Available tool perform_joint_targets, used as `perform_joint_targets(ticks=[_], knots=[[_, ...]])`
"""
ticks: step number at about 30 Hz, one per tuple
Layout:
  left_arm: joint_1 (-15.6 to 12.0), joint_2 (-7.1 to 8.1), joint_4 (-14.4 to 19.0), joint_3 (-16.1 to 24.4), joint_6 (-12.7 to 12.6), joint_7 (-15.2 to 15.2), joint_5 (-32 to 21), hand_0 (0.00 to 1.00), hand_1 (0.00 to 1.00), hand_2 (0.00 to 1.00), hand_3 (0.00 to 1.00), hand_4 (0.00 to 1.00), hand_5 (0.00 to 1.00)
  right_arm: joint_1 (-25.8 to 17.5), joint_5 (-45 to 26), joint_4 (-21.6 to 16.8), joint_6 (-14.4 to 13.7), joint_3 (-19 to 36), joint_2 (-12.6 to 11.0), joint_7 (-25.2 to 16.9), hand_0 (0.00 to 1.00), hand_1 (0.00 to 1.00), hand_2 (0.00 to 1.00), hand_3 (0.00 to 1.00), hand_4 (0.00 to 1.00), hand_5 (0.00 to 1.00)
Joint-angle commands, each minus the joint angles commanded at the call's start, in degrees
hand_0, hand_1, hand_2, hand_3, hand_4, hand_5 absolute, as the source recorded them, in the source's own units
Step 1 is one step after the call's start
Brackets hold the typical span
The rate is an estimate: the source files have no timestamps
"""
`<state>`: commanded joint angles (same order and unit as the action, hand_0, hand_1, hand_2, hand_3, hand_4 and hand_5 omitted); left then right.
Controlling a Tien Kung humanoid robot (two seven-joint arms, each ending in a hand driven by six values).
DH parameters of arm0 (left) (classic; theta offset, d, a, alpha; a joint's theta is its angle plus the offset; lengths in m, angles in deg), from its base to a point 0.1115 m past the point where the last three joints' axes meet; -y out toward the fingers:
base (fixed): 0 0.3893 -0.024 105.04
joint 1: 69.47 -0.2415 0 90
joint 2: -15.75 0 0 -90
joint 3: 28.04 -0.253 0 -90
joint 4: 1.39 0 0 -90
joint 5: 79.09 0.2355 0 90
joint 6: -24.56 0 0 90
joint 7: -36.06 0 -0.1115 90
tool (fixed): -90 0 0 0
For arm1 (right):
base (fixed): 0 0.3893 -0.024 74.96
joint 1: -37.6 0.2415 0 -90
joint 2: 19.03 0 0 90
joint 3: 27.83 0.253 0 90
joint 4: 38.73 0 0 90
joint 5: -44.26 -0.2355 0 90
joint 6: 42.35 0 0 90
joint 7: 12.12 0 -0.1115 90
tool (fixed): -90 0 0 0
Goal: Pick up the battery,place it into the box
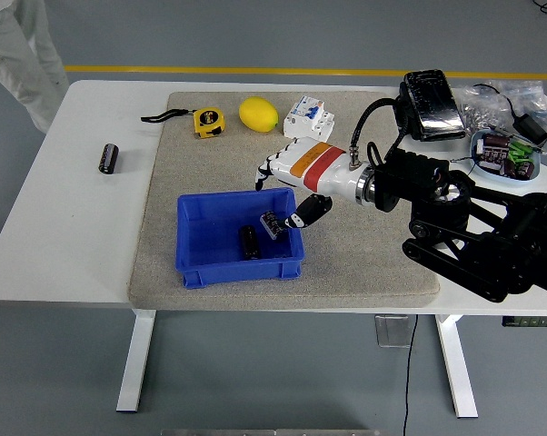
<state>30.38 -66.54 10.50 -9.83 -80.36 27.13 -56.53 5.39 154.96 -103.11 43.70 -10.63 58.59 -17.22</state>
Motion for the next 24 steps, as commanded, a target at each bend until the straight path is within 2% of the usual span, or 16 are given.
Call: perform_joint_targets(ticks=[1,9,16,20,24], knots=[[0.0,0.00,0.0,0.0,0.0,0.0,0.0,0.719,0.710,0.762,0.619,0.631,0.491,0.0,0.0,0.0,-0.1,-0.1,0.1,-0.1,0.718,0.726,0.813,0.821,0.954,0.261],[0.0,0.04,0.0,0.0,0.0,0.0,0.1,0.719,0.709,0.762,0.619,0.631,0.491,-0.1,0.2,-0.2,-0.6,0.8,-0.6,-0.3,0.725,0.731,0.818,0.827,0.958,0.267],[-0.1,0.03,0.0,0.3,0.0,-0.2,0.6,0.718,0.709,0.761,0.620,0.631,0.491,-1.3,0.0,-0.2,-1.2,3.9,-2.1,0.0,0.723,0.728,0.813,0.826,0.962,0.275],[-0.2,0.00,0.0,0.3,0.0,-0.2,0.5,0.718,0.709,0.761,0.619,0.631,0.490,-2.7,-1.6,0.3,-2.7,6.5,-3.2,-0.1,0.715,0.722,0.801,0.824,0.970,0.302],[-0.3,0.02,0.0,0.5,0.1,-0.3,0.9,0.718,0.709,0.761,0.619,0.631,0.490,-4.8,-8.6,2.1,-6.7,8.1,-4.2,-0.4,0.715,0.722,0.801,0.824,0.970,0.302]])
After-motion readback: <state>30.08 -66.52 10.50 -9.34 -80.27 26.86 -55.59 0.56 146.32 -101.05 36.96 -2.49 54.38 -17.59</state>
